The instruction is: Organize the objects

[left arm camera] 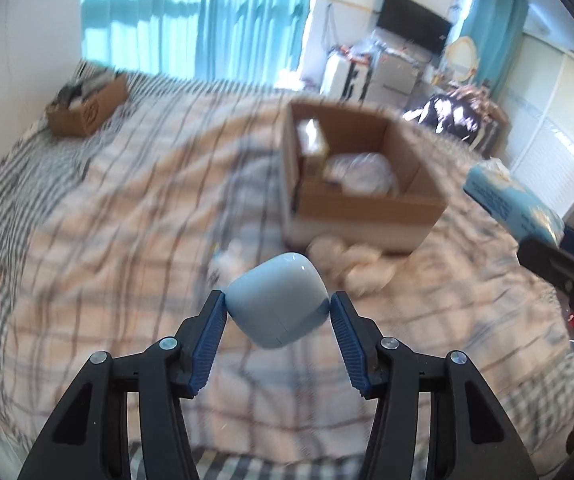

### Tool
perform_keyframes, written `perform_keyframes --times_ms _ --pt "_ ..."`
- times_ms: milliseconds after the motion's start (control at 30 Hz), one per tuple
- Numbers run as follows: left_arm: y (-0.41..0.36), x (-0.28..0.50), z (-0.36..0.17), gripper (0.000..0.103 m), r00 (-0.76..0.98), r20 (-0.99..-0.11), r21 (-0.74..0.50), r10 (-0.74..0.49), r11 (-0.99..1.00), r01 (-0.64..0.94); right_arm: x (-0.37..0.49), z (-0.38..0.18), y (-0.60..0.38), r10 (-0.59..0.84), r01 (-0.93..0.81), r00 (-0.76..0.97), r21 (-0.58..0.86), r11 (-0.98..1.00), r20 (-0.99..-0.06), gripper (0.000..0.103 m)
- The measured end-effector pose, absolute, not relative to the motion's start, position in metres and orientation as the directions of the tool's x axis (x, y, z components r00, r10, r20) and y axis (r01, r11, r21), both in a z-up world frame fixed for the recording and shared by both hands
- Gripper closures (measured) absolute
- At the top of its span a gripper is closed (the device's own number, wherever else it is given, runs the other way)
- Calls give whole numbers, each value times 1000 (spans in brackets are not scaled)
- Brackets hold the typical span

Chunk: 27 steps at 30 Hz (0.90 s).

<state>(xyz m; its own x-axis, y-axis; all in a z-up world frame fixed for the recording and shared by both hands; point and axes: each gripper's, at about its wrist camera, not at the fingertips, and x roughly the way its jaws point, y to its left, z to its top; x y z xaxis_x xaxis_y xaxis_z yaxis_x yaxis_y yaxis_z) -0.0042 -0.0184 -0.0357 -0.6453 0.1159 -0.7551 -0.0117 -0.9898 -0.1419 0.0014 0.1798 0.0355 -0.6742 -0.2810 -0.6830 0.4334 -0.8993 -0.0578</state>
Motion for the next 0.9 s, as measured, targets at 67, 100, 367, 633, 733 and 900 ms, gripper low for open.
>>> perform_keyframes --times_ms 67,100,367,633,733,900 --pt "-11 -13 -18 61 -672 -731 -134 119 -990 -29 -9 54 189 -284 415 -701 -51 -908 -654 51" --pt "-8 -20 -11 65 -680 -722 -133 125 -990 -41 -13 65 193 -290 408 -716 -44 -912 -634 51" --pt "25 -91 14 82 -700 -679 -185 222 -974 -129 -68 101 209 -338 384 -772 29 -923 -539 51" --pt "47 -165 -19 87 -684 -703 -124 195 -981 -152 -152 47 209 -328 352 -724 84 -932 -607 51" --pt "46 -186 -40 87 -664 -720 -120 200 -979 -165 -184 21 202 -326 349 -702 92 -932 -633 51" --pt "48 -200 -64 85 -632 -739 -104 232 -967 -233 -216 -6 203 -319 324 -701 114 -939 -638 47"
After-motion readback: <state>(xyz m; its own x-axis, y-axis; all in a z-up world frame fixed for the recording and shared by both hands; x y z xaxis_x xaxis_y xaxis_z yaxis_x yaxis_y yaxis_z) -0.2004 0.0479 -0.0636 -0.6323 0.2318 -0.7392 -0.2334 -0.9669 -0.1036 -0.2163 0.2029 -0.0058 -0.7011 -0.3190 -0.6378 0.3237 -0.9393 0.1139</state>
